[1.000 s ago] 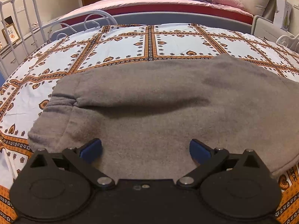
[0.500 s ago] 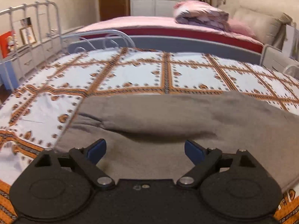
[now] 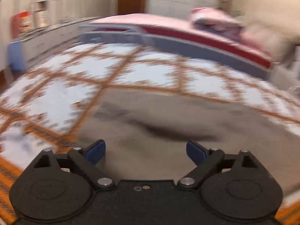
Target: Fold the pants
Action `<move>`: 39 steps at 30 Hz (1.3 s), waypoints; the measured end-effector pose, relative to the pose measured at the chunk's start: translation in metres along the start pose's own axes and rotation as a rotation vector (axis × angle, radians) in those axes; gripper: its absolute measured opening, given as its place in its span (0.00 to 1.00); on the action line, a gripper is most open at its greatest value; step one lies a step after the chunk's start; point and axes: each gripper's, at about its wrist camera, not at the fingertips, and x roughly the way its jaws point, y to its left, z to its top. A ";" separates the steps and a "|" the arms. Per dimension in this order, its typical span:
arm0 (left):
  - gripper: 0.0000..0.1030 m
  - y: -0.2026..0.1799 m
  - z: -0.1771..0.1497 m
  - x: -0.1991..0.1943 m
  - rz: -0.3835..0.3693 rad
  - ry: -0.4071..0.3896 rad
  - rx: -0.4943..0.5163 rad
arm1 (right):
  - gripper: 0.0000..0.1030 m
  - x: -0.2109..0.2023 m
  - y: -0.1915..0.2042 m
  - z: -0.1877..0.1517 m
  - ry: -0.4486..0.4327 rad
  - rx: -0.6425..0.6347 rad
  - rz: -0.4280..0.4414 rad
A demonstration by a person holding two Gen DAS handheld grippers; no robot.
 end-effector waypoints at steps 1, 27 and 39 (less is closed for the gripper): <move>0.86 -0.015 0.001 -0.003 -0.018 -0.005 0.016 | 0.42 -0.008 -0.005 -0.002 -0.013 0.020 0.025; 0.94 -0.406 -0.114 0.033 -0.093 0.074 0.264 | 0.42 0.001 -0.094 -0.010 0.077 0.354 0.127; 0.94 -0.414 -0.118 0.033 -0.089 0.073 0.273 | 0.23 0.011 -0.070 -0.013 0.095 0.272 0.083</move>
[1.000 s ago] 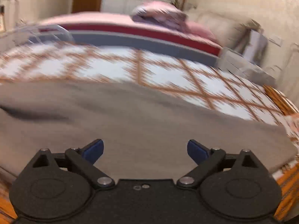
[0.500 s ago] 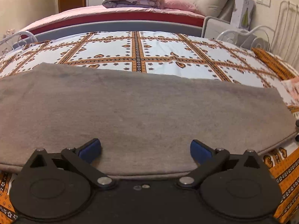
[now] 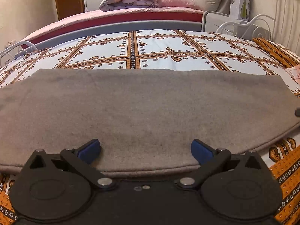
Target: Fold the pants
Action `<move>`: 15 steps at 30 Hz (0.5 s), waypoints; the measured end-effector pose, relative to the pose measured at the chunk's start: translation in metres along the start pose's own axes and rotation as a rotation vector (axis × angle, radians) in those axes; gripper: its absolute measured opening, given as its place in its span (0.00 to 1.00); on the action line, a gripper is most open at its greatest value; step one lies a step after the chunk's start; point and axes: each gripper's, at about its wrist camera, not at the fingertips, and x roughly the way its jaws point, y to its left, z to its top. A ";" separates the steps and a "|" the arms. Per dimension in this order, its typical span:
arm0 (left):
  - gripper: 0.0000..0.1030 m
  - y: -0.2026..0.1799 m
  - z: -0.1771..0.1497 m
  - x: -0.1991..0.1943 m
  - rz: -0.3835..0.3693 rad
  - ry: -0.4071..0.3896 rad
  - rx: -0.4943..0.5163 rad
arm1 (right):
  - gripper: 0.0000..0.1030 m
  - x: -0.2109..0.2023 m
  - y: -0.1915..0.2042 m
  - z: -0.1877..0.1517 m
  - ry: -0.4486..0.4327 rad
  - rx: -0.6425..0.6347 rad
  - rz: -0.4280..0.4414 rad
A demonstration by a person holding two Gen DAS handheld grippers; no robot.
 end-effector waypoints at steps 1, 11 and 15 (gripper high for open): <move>0.94 0.000 0.001 0.000 -0.001 0.002 0.000 | 0.21 0.001 0.000 0.000 -0.002 -0.002 -0.015; 0.94 -0.001 -0.004 -0.001 -0.001 -0.032 0.010 | 0.14 0.000 0.003 0.002 -0.005 -0.010 -0.016; 0.92 0.031 0.002 -0.010 -0.056 -0.048 0.050 | 0.12 -0.009 0.029 0.000 -0.049 -0.065 -0.014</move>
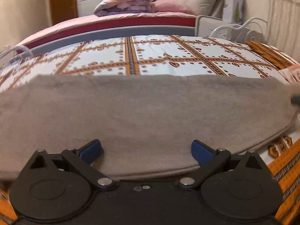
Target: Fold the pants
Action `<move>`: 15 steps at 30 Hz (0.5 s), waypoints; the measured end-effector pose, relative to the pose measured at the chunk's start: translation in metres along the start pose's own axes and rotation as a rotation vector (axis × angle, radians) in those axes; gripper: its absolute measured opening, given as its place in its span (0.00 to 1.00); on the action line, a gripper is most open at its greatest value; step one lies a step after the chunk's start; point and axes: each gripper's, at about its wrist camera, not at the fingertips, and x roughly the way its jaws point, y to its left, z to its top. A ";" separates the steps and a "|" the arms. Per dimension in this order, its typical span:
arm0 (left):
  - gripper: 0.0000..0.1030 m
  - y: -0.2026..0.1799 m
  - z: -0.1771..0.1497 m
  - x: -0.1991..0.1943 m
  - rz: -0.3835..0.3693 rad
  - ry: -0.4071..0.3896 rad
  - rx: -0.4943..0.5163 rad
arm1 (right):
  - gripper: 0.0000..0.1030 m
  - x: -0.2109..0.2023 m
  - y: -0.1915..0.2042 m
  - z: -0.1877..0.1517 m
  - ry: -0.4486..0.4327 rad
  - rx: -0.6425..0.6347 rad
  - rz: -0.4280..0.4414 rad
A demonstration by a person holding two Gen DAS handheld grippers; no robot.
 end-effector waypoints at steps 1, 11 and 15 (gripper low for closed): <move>0.91 0.017 0.001 -0.003 0.012 -0.012 0.020 | 0.12 -0.003 0.013 -0.001 -0.010 -0.035 0.012; 0.92 0.331 0.002 -0.078 0.368 -0.013 -0.180 | 0.12 0.031 0.238 -0.099 -0.013 -0.427 0.286; 0.93 0.404 -0.028 -0.109 0.429 -0.027 -0.373 | 0.13 0.068 0.314 -0.197 0.091 -0.553 0.393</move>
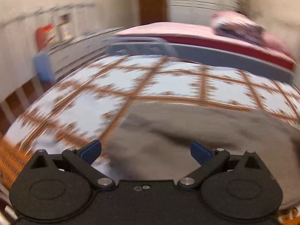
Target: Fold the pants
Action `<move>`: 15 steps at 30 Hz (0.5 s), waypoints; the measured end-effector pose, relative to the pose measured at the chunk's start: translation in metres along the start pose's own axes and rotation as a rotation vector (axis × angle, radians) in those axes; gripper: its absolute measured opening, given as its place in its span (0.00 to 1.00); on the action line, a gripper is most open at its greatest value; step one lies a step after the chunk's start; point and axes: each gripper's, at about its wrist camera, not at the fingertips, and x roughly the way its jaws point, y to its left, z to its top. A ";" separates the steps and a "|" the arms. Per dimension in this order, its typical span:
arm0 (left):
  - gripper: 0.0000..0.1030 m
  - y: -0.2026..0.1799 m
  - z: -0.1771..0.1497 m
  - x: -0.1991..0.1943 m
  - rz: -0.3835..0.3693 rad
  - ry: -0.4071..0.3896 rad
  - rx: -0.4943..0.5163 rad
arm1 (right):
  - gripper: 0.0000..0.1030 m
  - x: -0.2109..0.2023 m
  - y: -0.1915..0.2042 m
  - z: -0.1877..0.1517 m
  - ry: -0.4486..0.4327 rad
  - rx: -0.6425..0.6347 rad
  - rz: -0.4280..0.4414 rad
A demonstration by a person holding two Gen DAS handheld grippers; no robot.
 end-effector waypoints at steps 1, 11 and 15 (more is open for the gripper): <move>0.93 0.011 -0.004 0.002 0.006 0.023 -0.034 | 0.23 0.019 0.021 -0.021 0.045 -0.042 0.059; 0.93 0.029 -0.015 0.008 -0.082 0.060 -0.063 | 0.31 0.038 0.052 -0.066 0.101 -0.151 0.085; 0.93 0.005 -0.013 0.005 -0.121 0.040 -0.010 | 0.31 0.056 0.040 -0.064 0.238 -0.102 0.116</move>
